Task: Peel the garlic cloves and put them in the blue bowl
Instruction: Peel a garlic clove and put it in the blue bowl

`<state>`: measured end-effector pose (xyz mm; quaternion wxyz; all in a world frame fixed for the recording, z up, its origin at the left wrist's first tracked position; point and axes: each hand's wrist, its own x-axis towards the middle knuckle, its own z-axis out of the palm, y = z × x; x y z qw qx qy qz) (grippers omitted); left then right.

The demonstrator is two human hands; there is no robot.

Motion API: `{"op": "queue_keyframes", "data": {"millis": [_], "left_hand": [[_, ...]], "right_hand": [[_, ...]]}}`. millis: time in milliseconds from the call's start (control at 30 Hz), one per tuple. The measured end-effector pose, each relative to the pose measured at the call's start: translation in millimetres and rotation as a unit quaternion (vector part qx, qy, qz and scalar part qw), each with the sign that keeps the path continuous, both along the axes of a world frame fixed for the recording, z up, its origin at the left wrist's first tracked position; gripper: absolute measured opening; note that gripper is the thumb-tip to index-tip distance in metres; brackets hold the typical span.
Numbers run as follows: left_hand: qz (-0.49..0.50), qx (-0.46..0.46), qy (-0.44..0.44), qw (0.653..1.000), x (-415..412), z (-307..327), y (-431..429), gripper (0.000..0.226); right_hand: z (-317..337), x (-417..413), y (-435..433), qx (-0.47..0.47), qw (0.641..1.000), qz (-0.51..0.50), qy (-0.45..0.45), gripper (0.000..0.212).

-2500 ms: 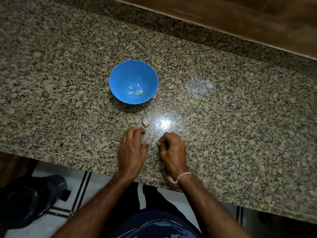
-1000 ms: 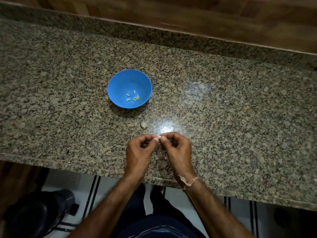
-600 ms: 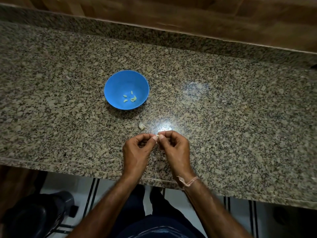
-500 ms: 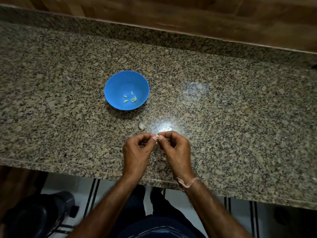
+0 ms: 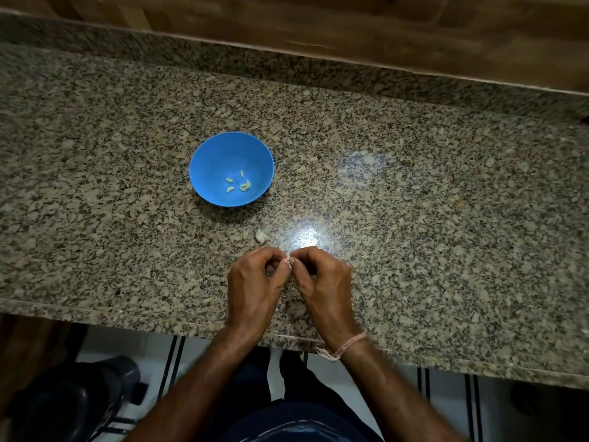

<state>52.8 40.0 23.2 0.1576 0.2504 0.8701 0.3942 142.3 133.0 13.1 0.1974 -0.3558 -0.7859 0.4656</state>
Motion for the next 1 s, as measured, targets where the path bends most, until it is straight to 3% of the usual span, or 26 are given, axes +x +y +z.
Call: {"op": "queue_keyframes", "data": {"millis": [167, 333, 500, 567, 767, 867, 1000], "left_hand": [[0.053, 0.030, -0.104, 0.993, -0.6, -5.4, 1.0, 0.004], [0.081, 0.065, -0.204, 0.973, -3.1, -13.5, 1.4, 0.007], [0.071, 0.062, -0.221, 0.971, -2.2, -16.1, 0.5, 0.007], [0.078, 0.054, -0.219, 0.971, -3.0, -19.3, 1.1, 0.009], [0.070, -0.009, -0.195, 0.978, 0.9, -32.5, 1.1, 0.010], [0.070, -0.043, -0.165, 0.983, 1.6, -35.7, 1.1, 0.009], [0.073, -0.019, -0.166, 0.983, -0.8, -36.0, 3.0, 0.009]], "right_hand": [[-3.2, 0.2, 0.5, -0.007, 1.000, -0.005, 0.001, 0.006], [-9.1, 2.8, 5.6, -0.156, 0.987, -0.025, 0.030, 0.007], [-18.5, 3.8, 11.7, -0.145, 0.989, 0.018, -0.009, 0.010], [-23.0, 2.5, 13.7, -0.190, 0.982, 0.005, -0.002, 0.008], [-23.6, 0.0, 20.3, -0.418, 0.902, -0.086, 0.063, 0.014], [-27.8, -1.7, 23.4, -0.456, 0.880, -0.114, 0.066, 0.019], [-27.9, -1.2, 24.5, -0.470, 0.872, -0.118, 0.065, 0.019]]}}
